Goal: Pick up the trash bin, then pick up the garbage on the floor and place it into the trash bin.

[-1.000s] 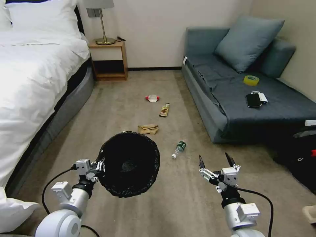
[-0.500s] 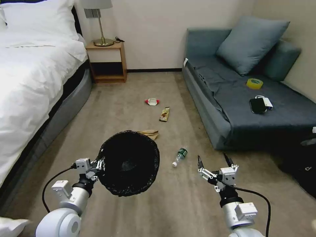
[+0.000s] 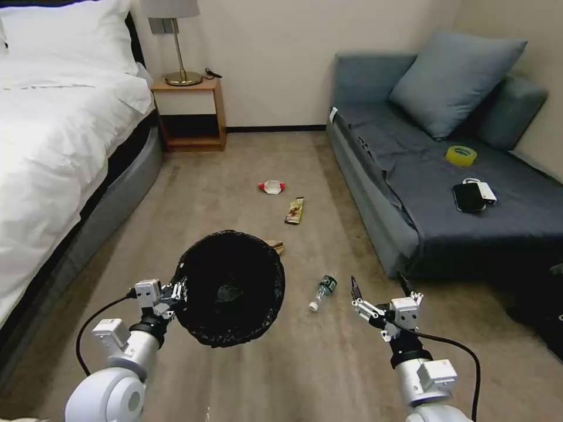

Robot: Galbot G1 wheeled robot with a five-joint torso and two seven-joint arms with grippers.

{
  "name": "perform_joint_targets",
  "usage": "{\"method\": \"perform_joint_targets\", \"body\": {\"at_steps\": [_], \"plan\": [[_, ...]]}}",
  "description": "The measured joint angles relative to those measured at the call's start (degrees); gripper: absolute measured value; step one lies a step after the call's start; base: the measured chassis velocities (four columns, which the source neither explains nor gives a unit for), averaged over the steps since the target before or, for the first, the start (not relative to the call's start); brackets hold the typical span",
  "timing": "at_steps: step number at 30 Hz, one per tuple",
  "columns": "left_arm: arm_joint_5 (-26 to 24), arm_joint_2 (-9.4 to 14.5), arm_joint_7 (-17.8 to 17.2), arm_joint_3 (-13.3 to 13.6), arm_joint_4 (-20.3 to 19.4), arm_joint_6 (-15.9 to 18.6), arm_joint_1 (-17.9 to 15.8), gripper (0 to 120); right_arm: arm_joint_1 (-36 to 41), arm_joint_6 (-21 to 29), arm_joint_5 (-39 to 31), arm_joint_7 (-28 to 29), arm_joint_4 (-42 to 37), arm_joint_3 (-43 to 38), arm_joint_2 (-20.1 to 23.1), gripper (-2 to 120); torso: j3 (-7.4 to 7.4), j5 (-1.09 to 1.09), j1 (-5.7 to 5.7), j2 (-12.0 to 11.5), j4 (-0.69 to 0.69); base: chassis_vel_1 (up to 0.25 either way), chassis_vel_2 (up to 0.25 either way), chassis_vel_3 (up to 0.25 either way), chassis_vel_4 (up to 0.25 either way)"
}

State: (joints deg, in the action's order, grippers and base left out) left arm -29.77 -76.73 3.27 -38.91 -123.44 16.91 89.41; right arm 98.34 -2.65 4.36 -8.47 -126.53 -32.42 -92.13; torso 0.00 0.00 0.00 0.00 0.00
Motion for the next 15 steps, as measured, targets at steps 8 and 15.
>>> {"method": "perform_joint_targets", "body": {"at_steps": [8,15], "plan": [[-0.02,-0.18,-0.43,-0.04,-0.09,-0.01,-0.47,5,-0.11,0.00,-0.16,-0.26,0.11,-0.01,0.00,100,0.00,0.00,0.00,-0.01,0.00,-0.135,0.131,0.133,-0.133],[0.23,-0.51,-0.57,-0.04,-0.28,-0.01,-0.65,4,-0.51,0.20,-0.99,-0.29,0.70,0.01,0.00,100,0.00,0.00,0.00,-0.01,-0.01,-0.145,0.149,0.166,-0.148]]}}
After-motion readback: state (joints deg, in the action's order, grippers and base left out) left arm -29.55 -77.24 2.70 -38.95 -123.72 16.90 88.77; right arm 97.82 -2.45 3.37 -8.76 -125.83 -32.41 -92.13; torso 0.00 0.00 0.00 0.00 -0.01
